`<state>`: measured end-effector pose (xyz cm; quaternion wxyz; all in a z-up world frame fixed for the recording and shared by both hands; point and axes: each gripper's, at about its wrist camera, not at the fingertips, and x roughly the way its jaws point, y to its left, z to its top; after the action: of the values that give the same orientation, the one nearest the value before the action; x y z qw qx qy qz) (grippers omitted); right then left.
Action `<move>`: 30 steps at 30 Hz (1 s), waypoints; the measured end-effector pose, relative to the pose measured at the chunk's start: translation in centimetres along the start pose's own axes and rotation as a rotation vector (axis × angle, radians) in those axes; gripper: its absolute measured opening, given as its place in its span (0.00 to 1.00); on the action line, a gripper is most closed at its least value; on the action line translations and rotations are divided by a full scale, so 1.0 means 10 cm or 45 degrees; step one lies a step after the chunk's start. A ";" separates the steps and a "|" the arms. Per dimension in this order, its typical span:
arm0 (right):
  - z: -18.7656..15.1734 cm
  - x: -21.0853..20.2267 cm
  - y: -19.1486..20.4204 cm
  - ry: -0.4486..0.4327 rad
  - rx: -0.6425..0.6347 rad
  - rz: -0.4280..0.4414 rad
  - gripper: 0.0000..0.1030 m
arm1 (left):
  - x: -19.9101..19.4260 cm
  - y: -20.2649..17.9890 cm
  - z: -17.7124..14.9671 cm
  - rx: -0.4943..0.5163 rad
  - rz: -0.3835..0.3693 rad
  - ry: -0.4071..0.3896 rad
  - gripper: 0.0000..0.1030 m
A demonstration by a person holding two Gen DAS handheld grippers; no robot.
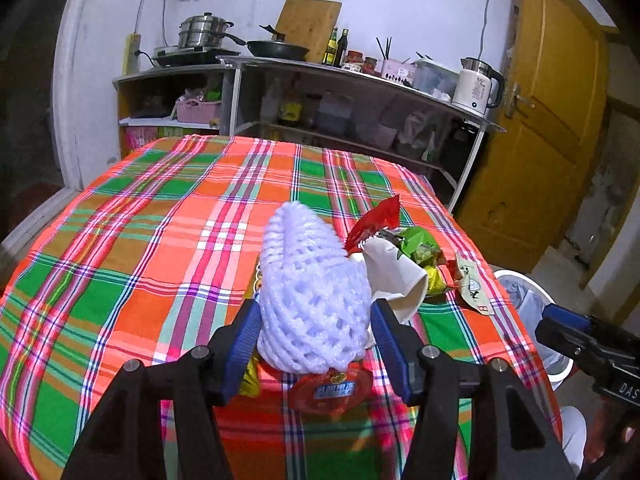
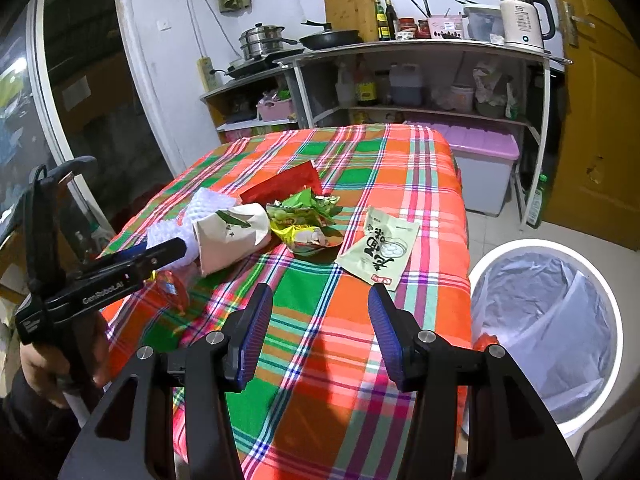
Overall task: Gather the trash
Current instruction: 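Grasp the white foam fruit net with the left tool, then grasp the white paper bag with the right tool while the left tool holds the foam net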
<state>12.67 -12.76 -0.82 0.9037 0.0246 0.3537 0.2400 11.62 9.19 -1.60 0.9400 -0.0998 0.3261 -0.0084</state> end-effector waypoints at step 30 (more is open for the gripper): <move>0.34 0.53 0.69 0.033 -0.044 0.082 0.49 | -0.53 0.28 0.03 -0.027 -0.083 -0.153 0.36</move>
<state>15.38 -3.80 -0.07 0.8911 0.0174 0.3605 0.2753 7.53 12.41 1.32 0.9559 -0.1209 0.2658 -0.0297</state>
